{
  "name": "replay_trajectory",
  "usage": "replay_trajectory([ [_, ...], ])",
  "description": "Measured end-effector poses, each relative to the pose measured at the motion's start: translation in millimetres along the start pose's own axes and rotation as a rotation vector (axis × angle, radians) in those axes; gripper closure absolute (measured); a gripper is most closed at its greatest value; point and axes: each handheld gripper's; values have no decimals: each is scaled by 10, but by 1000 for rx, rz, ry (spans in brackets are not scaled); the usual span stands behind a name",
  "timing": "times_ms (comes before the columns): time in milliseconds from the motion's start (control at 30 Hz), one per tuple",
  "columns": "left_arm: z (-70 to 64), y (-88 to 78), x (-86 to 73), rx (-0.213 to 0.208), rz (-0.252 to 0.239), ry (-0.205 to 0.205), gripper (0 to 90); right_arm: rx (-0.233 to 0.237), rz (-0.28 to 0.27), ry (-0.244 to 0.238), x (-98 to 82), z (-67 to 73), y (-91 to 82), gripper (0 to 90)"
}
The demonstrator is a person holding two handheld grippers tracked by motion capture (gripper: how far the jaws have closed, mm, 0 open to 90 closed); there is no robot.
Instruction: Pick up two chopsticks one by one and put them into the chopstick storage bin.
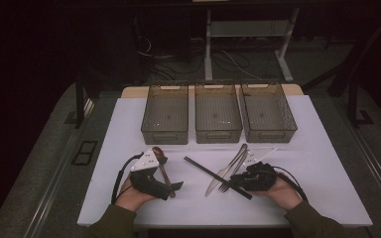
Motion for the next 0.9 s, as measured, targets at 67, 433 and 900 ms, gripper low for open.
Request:
replay_trajectory([
  [67, 0, 0, 0, -1, 0, 0, 0, 1, 4, 0, 0, 0, 3, 783],
  [433, -5, 5, -5, -1, 1, -5, 0, -13, 22, -3, -3, 3, 21, 789],
  [900, -7, 4, -4, 0, 2, -4, 0, -55, 52, -19, -8, -8, 66, 802],
])
Point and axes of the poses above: each handheld gripper's, and its own axes: y roughly forward along the jaws, x roughly out of its top, z roughly to its left, and after that the axes turned 9 degrees about x, right-handed
